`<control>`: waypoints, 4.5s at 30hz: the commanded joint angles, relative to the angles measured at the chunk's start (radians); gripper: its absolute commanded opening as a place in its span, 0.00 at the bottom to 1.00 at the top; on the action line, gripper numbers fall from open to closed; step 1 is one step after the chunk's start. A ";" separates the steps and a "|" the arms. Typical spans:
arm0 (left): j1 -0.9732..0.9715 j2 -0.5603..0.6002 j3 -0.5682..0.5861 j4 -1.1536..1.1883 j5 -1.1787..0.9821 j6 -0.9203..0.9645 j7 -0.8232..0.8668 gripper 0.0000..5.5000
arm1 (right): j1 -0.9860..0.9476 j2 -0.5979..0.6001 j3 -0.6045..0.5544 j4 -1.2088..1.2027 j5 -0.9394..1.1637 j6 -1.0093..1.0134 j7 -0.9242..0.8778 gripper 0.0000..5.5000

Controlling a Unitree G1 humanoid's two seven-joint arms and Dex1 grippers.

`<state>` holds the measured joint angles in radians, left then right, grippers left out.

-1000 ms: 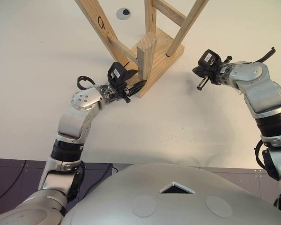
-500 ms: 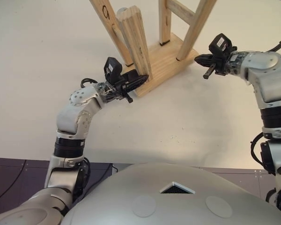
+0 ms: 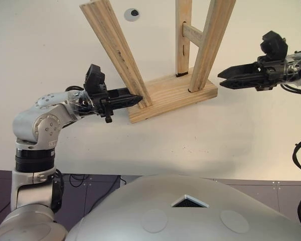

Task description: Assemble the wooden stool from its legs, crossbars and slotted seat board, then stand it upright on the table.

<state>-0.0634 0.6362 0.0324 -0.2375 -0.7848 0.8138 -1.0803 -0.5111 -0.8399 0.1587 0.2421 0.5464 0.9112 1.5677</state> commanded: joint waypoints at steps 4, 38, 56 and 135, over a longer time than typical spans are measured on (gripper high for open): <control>-0.023 0.041 -0.028 0.027 0.004 0.003 -0.060 0.19 | 0.007 0.052 0.022 0.050 0.002 0.057 -0.044 0.54; -0.375 -0.075 0.066 0.511 -0.038 0.503 0.386 0.29 | -0.194 0.414 -0.082 0.420 0.104 0.691 -0.555 0.28; -0.250 -0.031 0.355 0.492 0.066 -0.089 0.192 0.48 | -0.019 0.306 -0.501 0.139 0.245 0.321 -0.560 0.57; -0.720 -0.324 0.906 0.322 -0.186 0.800 1.147 0.35 | -0.561 0.079 -0.050 0.359 1.044 0.703 -0.983 0.26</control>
<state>-0.6545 0.3902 0.8255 -0.0487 -1.1577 1.5926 -0.2318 -0.9722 -0.7938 0.0825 0.5180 1.4308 1.5822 0.6853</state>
